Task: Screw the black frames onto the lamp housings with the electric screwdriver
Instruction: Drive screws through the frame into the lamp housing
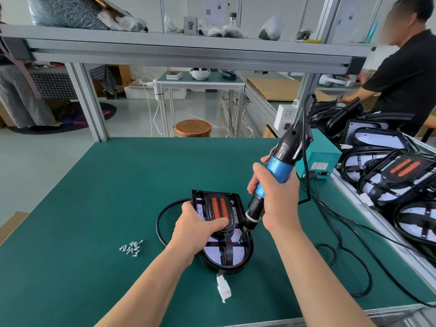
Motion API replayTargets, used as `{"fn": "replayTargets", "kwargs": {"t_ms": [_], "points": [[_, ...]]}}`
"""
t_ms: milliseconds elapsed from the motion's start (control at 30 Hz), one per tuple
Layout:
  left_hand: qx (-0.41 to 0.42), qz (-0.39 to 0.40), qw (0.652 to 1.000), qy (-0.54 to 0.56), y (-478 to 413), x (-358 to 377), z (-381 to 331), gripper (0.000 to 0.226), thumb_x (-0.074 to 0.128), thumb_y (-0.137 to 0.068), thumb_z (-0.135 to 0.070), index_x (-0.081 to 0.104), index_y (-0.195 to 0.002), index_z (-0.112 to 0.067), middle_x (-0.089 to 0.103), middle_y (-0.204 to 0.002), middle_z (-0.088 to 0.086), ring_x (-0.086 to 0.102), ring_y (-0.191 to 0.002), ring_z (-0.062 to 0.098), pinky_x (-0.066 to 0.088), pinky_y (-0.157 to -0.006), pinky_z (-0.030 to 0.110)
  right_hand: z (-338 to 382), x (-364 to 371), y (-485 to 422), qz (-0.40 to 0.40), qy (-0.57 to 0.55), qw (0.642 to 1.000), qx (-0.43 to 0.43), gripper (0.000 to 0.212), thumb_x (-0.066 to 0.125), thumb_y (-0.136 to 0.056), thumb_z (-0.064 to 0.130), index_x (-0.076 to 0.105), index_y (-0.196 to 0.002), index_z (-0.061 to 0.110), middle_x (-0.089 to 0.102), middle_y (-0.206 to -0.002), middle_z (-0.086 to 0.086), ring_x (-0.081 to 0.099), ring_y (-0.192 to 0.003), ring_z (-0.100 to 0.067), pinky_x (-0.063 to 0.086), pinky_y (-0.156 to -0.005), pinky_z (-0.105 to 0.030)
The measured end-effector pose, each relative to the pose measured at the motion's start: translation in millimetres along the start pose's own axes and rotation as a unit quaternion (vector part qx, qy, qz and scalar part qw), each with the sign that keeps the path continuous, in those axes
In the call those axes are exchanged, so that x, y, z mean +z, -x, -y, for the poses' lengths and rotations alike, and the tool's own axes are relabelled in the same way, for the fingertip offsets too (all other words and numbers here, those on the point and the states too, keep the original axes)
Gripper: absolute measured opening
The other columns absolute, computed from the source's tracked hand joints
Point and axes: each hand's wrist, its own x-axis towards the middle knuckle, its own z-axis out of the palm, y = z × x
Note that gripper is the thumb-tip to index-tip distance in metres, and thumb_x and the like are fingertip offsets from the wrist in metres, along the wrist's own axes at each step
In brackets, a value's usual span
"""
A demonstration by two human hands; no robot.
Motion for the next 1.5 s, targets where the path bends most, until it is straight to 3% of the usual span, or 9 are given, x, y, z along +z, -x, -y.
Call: {"fn": "replayTargets", "kwargs": {"t_ms": [233, 367, 467, 700, 933, 1100, 1233, 1400, 1500], "points": [[0.013, -0.005, 1.000, 0.004, -2.6, 1.1, 1.4, 0.076, 0.086, -0.053, -0.047, 0.046, -0.113, -0.023, 0.068, -0.105, -0.002, 0.068, -0.094, 0.019, 0.056, -0.075, 0.034, -2.9, 6.9, -2.6, 0.025, 0.009, 1.000, -0.015, 0.019, 0.065, -0.077, 0.010, 0.049, -0.083, 0.017, 0.050, -0.052, 0.002, 0.048, -0.043, -0.019, 0.045, -0.052, -0.028], [0.017, -0.010, 1.000, 0.002, -3.0, 4.2, 2.7, 0.073, 0.084, -0.050, -0.048, 0.045, -0.107, -0.024, 0.068, -0.103, -0.002, 0.068, -0.094, 0.020, 0.057, -0.078, 0.039, -7.1, 6.3, -3.6, 0.035, -0.003, 0.999, -0.001, 0.019, 0.064, -0.076, 0.006, 0.048, -0.082, 0.015, 0.048, -0.059, -0.004, 0.048, -0.042, -0.019, 0.044, -0.050, -0.027], [0.012, -0.006, 1.000, 0.011, -2.4, 3.7, 4.8, 0.074, 0.088, -0.056, -0.044, 0.046, -0.114, -0.023, 0.068, -0.106, -0.002, 0.067, -0.094, 0.018, 0.055, -0.076, 0.034, -9.3, 3.1, -4.9, 0.067, -0.016, 0.998, 0.010, 0.019, 0.066, -0.074, 0.008, 0.051, -0.081, 0.017, 0.046, -0.056, -0.010, 0.046, -0.043, -0.022, 0.044, -0.053, -0.029], [0.003, 0.004, 1.000, 0.016, -2.0, 2.5, 3.6, 0.087, 0.087, -0.057, -0.045, 0.042, -0.127, -0.019, 0.065, -0.110, -0.002, 0.065, -0.099, 0.017, 0.051, -0.072, 0.030, -8.9, -4.8, -8.2, 0.135, -0.037, 0.990, 0.030, 0.028, 0.070, -0.074, 0.023, 0.061, -0.100, 0.018, 0.053, -0.056, -0.010, 0.049, -0.052, -0.024, 0.048, -0.061, -0.029], [-0.007, 0.012, 1.000, 0.007, -3.5, -0.1, 2.6, 0.093, 0.086, -0.052, -0.049, 0.041, -0.127, -0.018, 0.063, -0.115, 0.001, 0.063, -0.102, 0.019, 0.051, -0.077, 0.033, 15.6, -17.1, -22.1, 0.078, -0.169, 0.982, 0.028, 0.016, 0.063, -0.082, 0.009, 0.059, -0.095, 0.016, 0.048, -0.058, -0.005, 0.046, -0.050, -0.019, 0.042, -0.054, -0.027], [-0.009, 0.012, 1.000, 0.009, -2.6, -0.5, 2.8, 0.084, 0.087, -0.051, -0.049, 0.043, -0.118, -0.021, 0.065, -0.109, -0.001, 0.064, -0.098, 0.017, 0.051, -0.072, 0.030, 19.1, -27.9, -26.6, -0.010, -0.303, 0.948, 0.100, 0.008, 0.063, -0.090, 0.012, 0.058, -0.092, 0.017, 0.051, -0.067, 0.002, 0.047, -0.053, -0.009, 0.044, -0.052, -0.019], [-0.012, 0.018, 1.000, 0.008, -2.6, -1.1, 2.1, 0.091, 0.089, -0.062, -0.044, 0.039, -0.133, -0.017, 0.063, -0.113, 0.000, 0.063, -0.100, 0.018, 0.050, -0.072, 0.030, -6.7, -33.3, -15.6, -0.093, -0.398, 0.892, 0.191, 0.013, 0.066, -0.087, 0.014, 0.056, -0.095, 0.013, 0.053, -0.067, 0.004, 0.050, -0.052, -0.005, 0.046, -0.051, -0.016], [-0.013, 0.014, 1.000, 0.004, 0.4, -1.8, -0.3, 0.095, 0.089, -0.065, -0.043, 0.036, -0.139, -0.015, 0.062, -0.116, 0.000, 0.062, -0.100, 0.017, 0.047, -0.068, 0.027, -44.8, -39.4, -5.0, -0.114, -0.471, 0.836, 0.260, 0.008, 0.062, -0.094, 0.019, 0.059, -0.094, 0.011, 0.053, -0.066, 0.007, 0.052, -0.051, -0.004, 0.047, -0.051, -0.015], [-0.012, 0.008, 1.000, 0.005, 2.1, -1.5, -2.1, 0.088, 0.089, -0.062, -0.044, 0.041, -0.131, -0.018, 0.064, -0.112, -0.002, 0.064, -0.099, 0.017, 0.049, -0.070, 0.029, -60.9, -38.8, -2.0, -0.104, -0.476, 0.827, 0.282, 0.015, 0.067, -0.086, 0.019, 0.058, -0.094, 0.011, 0.051, -0.068, 0.006, 0.052, -0.052, -0.005, 0.047, -0.050, -0.016]]}}
